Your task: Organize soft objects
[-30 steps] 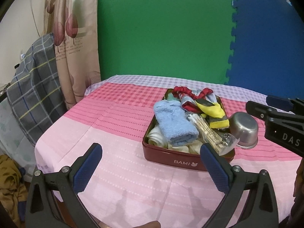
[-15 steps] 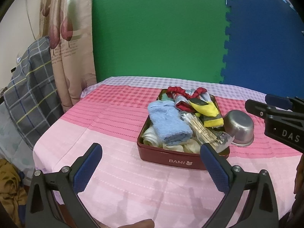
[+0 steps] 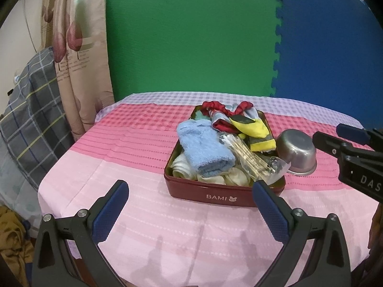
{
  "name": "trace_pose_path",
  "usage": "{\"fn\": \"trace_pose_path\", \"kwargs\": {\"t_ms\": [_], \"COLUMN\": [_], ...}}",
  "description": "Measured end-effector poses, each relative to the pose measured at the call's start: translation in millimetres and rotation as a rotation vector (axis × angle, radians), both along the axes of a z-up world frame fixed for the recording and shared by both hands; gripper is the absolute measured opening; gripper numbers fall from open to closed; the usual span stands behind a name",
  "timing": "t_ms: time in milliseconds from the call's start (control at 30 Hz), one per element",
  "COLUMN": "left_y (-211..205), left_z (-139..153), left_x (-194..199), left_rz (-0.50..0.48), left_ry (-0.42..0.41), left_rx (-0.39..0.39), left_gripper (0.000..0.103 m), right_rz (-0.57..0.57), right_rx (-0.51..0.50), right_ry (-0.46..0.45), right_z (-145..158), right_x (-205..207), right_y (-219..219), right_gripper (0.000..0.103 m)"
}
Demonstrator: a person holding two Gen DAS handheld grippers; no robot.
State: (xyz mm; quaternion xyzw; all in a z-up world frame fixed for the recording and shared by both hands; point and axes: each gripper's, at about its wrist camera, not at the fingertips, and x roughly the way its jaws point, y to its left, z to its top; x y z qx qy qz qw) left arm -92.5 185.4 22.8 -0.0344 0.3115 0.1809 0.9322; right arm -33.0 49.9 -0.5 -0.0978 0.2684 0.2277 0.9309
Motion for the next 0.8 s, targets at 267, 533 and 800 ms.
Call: {"fn": "trace_pose_path", "kwargs": {"t_ms": [267,533,800], "left_y": [0.9,-2.4,-3.3], "left_z": [-5.1,-8.9,-10.0], "left_x": [2.9,5.7,6.7], "left_rz": [0.000,-0.006,-0.008], "left_ry": [0.038,0.076,0.092], "left_rx": [-0.019,-0.013,-0.014], "left_gripper": [0.102,0.102,0.102], "right_rz": [0.006,0.012,0.016], "right_rx": [0.000,-0.011,-0.008], "right_ry": [-0.001,0.012,0.019], "right_z": [-0.7,-4.7,-5.2], "right_x": [-3.9,-7.7,-9.2], "right_y": [-1.3,-2.1,-3.5], "right_gripper": [0.063,0.063,0.063]}}
